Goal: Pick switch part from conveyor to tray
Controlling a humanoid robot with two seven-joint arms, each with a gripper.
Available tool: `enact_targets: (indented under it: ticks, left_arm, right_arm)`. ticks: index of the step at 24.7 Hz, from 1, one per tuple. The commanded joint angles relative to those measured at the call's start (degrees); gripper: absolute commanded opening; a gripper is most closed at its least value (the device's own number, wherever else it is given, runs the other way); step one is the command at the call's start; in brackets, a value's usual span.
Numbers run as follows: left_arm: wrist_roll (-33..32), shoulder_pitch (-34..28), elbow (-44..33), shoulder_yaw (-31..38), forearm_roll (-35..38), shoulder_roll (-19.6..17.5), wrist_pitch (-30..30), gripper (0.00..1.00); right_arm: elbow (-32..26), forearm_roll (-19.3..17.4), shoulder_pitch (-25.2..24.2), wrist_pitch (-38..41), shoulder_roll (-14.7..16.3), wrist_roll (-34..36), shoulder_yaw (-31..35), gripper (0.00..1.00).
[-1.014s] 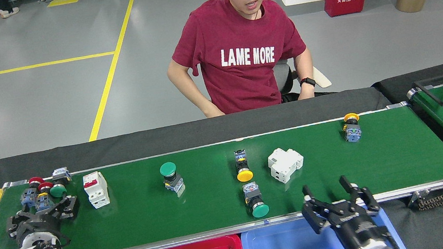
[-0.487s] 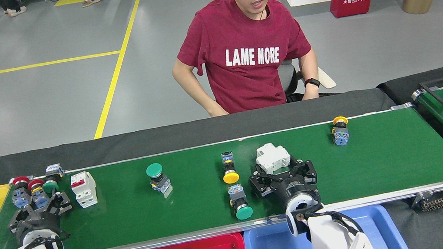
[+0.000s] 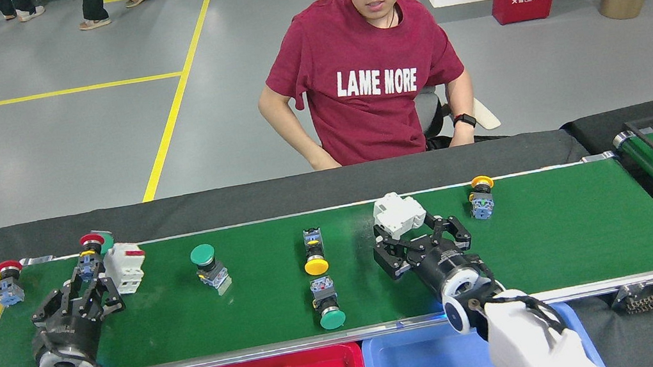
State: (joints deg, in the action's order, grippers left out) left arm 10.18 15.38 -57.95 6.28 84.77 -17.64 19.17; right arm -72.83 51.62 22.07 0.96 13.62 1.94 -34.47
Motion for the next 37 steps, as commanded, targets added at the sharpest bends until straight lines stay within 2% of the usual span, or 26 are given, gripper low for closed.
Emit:
enact_targets:
  ticks: [1,3,7,10,13,14,15,16,17,18,20,24,25,27,28,29,30,31,34,37]
  left_arm:
    - [-0.5,-4.6,-8.4,1.8,-1.1,-0.7,7.5,0.09]
    - [-1.0,-12.0,-16.7,3.6,-3.5,-0.9,14.5,0.09]
    - [-1.8,-25.6,-30.1,8.5,-5.7,-0.5,25.3,0.11]
    - [-1.9,-31.3,-34.7,8.9,-5.7,-0.2,25.8,0.13]
    - [-1.9,-33.0,-35.5,9.1,-5.8,0.1,25.8,0.28]
    - [-1.9,-33.8,-36.0,9.2,-5.8,0.4,25.8,0.31]
    - [-1.9,-34.8,-36.6,9.2,-5.8,0.6,25.8,0.39]
    - [-2.0,-35.2,-37.1,9.2,-5.8,0.9,25.8,0.63]
    - [-2.0,-35.2,-37.3,9.4,-5.8,1.7,25.8,0.90]
    - [-1.9,-35.2,-37.6,9.4,-5.8,2.7,25.8,1.00]
    - [-1.9,-35.4,-37.5,10.3,-5.8,4.1,25.8,1.00]
    - [-1.9,-35.5,-37.5,11.5,-5.8,4.7,25.8,1.00]
    - [-1.9,-35.7,-37.7,13.5,-5.8,5.7,25.8,1.00]
    - [-1.9,-35.5,-37.9,17.1,-5.5,9.9,25.8,1.00]
    - [-1.9,-34.6,-37.9,18.9,-5.1,12.5,21.3,1.00]
    - [-1.9,-34.1,-37.8,19.4,-4.9,13.8,14.2,1.00]
    - [-1.9,-33.7,-37.6,19.5,-4.8,13.8,7.8,1.00]
    - [-1.9,-33.6,-37.2,19.4,-4.8,13.4,3.9,1.00]
    - [-1.9,-33.3,-35.6,19.5,-5.0,11.7,3.5,1.00]
    - [-2.2,-30.4,-34.3,18.9,-4.8,10.0,3.4,1.00]
  right_arm:
    - [-7.1,-2.5,-3.0,6.8,5.7,0.7,0.5,0.31]
    - [-12.1,-4.3,-7.2,10.1,11.5,1.2,0.5,0.31]
    - [-20.1,-4.9,-15.7,12.0,21.2,6.0,1.0,0.32]
    - [-23.1,-4.9,-22.5,13.6,28.6,8.9,1.1,0.32]
    - [-23.6,-4.9,-28.4,16.2,36.1,12.9,1.4,0.38]
    - [-23.5,-4.9,-30.0,16.3,37.7,14.1,1.8,0.40]
    - [-23.5,-4.9,-31.2,16.2,38.3,14.4,2.1,0.50]
    - [-23.2,-5.3,-31.8,15.8,38.1,14.5,2.8,0.85]
    - [-23.1,-6.4,-32.0,15.8,38.0,14.4,3.5,0.98]
    - [-23.2,-7.4,-32.1,15.9,38.0,14.5,4.1,0.98]
    - [-23.2,-9.4,-32.2,16.4,38.0,14.4,5.1,0.98]
    - [-23.2,-9.6,-32.4,17.0,38.2,14.4,5.3,0.98]
    - [-23.2,-9.7,-32.4,17.5,38.2,14.6,5.7,0.98]
    - [-23.3,-10.1,-32.0,17.3,37.2,14.5,9.2,0.98]
    - [-23.2,-10.6,-31.7,17.0,35.1,14.1,12.2,0.97]
    - [-23.1,-10.8,-31.5,15.7,31.6,13.7,15.2,0.97]
    - [-23.1,-10.8,-30.9,12.8,27.7,13.0,17.6,0.96]
    - [-23.1,-10.1,-29.6,8.5,24.4,11.9,18.8,0.96]
    - [-22.9,-8.1,-24.3,-4.7,19.3,10.5,18.8,0.95]
    - [-22.8,0.7,-22.2,-17.8,10.5,10.5,17.0,0.95]
